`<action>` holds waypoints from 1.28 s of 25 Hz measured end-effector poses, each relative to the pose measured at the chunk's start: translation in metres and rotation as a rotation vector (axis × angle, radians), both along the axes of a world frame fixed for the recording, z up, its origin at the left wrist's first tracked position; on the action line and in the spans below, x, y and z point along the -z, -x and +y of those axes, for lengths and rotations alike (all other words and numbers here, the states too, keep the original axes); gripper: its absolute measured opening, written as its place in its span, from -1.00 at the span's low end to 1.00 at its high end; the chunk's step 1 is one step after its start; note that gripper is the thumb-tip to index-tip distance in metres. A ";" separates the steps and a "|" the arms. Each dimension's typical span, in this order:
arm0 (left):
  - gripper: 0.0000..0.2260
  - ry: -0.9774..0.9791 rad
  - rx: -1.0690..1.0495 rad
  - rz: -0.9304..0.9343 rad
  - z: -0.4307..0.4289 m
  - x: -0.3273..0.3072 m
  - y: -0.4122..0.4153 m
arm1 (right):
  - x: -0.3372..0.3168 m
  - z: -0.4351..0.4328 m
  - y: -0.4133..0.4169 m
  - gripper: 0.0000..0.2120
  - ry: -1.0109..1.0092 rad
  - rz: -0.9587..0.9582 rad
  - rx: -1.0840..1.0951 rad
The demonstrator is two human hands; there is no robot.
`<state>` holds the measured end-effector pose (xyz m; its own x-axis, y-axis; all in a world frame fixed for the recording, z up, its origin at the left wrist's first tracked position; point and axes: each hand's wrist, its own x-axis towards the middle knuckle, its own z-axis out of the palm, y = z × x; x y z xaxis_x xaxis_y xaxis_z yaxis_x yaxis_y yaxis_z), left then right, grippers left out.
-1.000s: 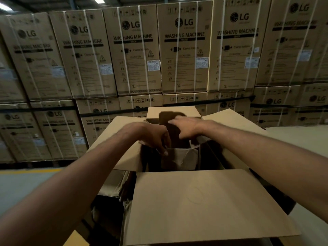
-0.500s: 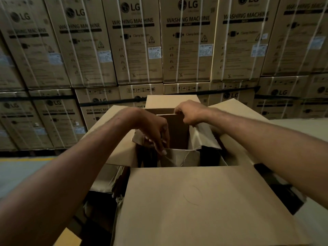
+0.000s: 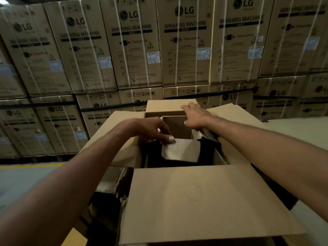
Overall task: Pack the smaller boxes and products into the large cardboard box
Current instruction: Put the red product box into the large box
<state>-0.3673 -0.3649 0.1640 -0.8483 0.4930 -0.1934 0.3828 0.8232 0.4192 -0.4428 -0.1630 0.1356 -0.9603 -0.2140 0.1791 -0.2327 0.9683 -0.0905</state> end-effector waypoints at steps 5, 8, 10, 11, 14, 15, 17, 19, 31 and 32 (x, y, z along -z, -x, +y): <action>-0.65 -0.068 -0.222 0.129 -0.009 0.003 0.003 | -0.014 -0.006 -0.032 -0.85 0.082 -0.254 0.166; -0.77 0.057 -0.263 0.063 0.003 0.003 0.006 | 0.006 -0.007 -0.041 -0.84 0.065 -0.176 0.084; -0.84 0.055 -0.299 0.049 0.013 -0.002 0.004 | 0.010 0.003 -0.047 -0.69 0.182 -0.149 0.031; -0.86 0.046 -0.310 0.043 0.015 -0.003 0.003 | 0.010 0.009 -0.049 -0.59 0.229 -0.154 0.002; -0.83 -0.010 -0.335 0.015 0.019 -0.002 -0.004 | 0.014 0.021 -0.053 -0.51 0.171 -0.207 -0.036; -0.80 -0.013 -0.344 0.030 0.020 -0.001 -0.007 | 0.014 0.021 -0.056 -0.51 0.144 -0.228 -0.036; -0.74 -0.019 -0.364 0.069 0.022 -0.001 -0.015 | 0.011 0.017 -0.061 -0.52 0.145 -0.222 -0.032; -0.69 -0.079 -0.378 0.126 0.019 -0.001 -0.023 | 0.002 0.013 -0.073 -0.51 0.136 -0.145 -0.027; -0.69 -0.087 -0.237 0.473 0.002 0.036 -0.119 | 0.025 0.008 -0.218 -0.53 0.237 0.061 0.069; -0.72 -0.139 -0.258 0.499 0.002 0.035 -0.125 | 0.024 0.009 -0.221 -0.55 0.259 0.087 0.065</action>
